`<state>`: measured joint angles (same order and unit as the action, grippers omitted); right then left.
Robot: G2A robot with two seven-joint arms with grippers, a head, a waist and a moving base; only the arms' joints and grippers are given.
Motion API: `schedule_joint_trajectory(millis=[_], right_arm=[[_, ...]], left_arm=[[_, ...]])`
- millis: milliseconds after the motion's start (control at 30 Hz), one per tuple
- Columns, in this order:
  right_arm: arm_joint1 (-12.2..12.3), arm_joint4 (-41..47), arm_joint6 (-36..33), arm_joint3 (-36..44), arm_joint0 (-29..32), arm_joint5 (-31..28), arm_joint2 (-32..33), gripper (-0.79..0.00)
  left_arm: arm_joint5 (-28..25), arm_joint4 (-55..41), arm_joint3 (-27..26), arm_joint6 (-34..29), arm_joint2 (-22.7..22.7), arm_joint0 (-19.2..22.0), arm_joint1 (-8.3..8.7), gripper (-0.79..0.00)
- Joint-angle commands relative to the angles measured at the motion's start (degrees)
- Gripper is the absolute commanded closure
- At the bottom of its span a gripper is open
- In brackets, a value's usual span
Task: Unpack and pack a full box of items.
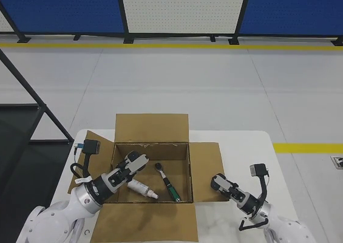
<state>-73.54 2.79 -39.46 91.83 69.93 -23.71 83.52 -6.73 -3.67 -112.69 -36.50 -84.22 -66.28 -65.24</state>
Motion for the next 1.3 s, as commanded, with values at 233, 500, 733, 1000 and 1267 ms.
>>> schedule_joint_trajectory(millis=[233, 500, 733, 1000, 1267], right_arm=[[0.2, -1.1, 1.3, 0.0, -0.6, 1.3, -1.0, -0.785], [0.2, -1.3, 1.5, -0.1, -0.8, 1.7, -1.1, -0.785], [0.2, -1.3, 1.5, -0.1, -0.8, 1.7, -1.1, -0.785], [0.3, -2.1, 2.0, 0.6, -0.6, 2.6, -1.7, -0.785], [0.6, -3.5, 1.7, -1.8, -2.9, 4.5, -2.9, -0.785]], left_arm=[[-0.7, 0.7, -3.2, 2.7, -2.3, -3.7, 0.23, -0.785], [-0.7, 0.7, -3.4, 2.7, -2.4, -3.8, 0.25, -0.785], [-0.7, 0.7, -3.4, 2.7, -2.4, -3.8, 0.25, -0.785], [-0.4, 1.4, -5.0, 4.7, -4.0, -5.7, 0.36, -0.785], [-1.3, 0.5, -9.1, 8.2, -11.0, -11.4, 0.69, -0.785]])
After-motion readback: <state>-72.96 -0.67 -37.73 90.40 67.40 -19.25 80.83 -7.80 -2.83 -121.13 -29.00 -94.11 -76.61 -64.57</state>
